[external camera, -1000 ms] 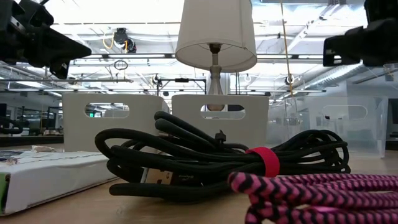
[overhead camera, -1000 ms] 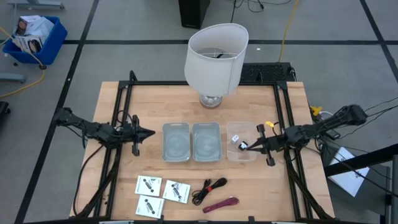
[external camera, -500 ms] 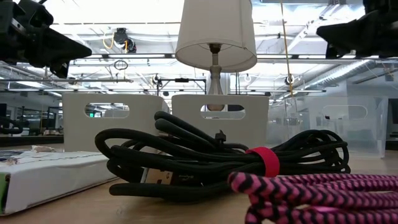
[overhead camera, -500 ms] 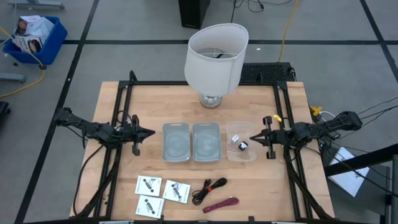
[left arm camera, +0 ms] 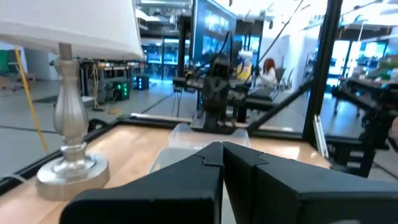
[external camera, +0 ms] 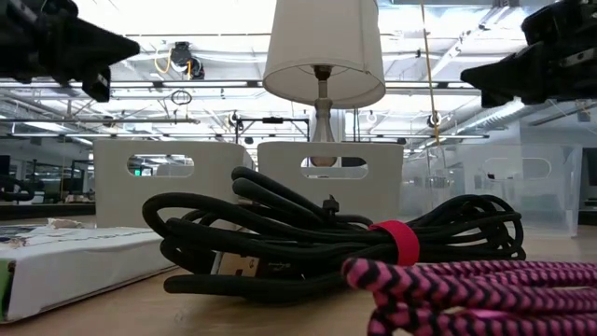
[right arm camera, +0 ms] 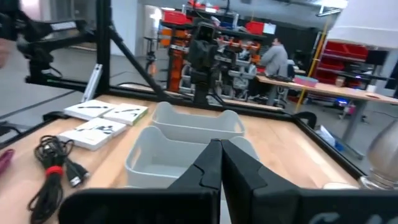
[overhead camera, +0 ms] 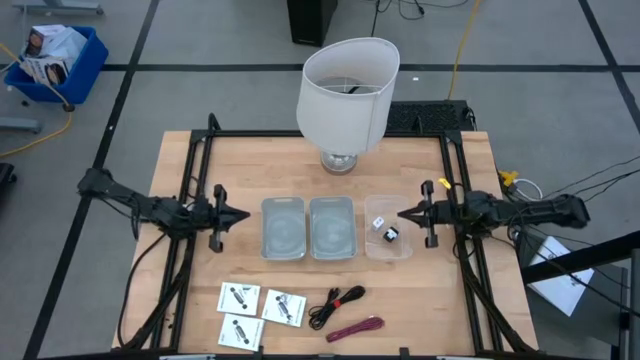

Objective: Pick and place items into bin
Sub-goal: Put the black charger cable into the right gray bin

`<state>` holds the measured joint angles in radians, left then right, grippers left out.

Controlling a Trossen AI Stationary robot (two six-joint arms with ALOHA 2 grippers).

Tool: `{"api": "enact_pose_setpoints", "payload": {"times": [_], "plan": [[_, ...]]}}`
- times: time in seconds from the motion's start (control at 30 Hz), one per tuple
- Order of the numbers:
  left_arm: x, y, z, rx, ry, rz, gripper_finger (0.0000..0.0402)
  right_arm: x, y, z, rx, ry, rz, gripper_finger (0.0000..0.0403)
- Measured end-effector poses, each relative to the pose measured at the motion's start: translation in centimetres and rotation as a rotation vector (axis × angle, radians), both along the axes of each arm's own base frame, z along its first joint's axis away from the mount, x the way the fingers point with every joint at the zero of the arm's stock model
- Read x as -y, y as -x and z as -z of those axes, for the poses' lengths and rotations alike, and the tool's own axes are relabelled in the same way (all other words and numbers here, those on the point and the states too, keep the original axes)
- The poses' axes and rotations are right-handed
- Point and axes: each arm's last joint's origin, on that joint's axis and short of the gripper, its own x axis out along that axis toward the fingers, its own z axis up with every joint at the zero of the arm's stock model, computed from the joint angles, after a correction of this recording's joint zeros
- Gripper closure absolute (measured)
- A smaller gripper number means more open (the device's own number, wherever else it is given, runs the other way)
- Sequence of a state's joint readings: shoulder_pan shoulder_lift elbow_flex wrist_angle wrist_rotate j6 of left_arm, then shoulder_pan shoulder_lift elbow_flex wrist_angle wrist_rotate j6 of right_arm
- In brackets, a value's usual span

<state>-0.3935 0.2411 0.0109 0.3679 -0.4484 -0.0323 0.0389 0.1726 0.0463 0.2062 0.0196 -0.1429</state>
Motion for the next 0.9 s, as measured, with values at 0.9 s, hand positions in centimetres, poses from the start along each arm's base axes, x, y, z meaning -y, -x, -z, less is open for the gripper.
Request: {"api": "enact_pose_setpoints", "payload": {"times": [0.9], "plan": [[11.4, -21.5, -8.2, -0.685, 0.284, 0.019, 0.0282, 0.5, 0.0, -0.4, 0.049, 0.055, -0.028, 0.0403]]}}
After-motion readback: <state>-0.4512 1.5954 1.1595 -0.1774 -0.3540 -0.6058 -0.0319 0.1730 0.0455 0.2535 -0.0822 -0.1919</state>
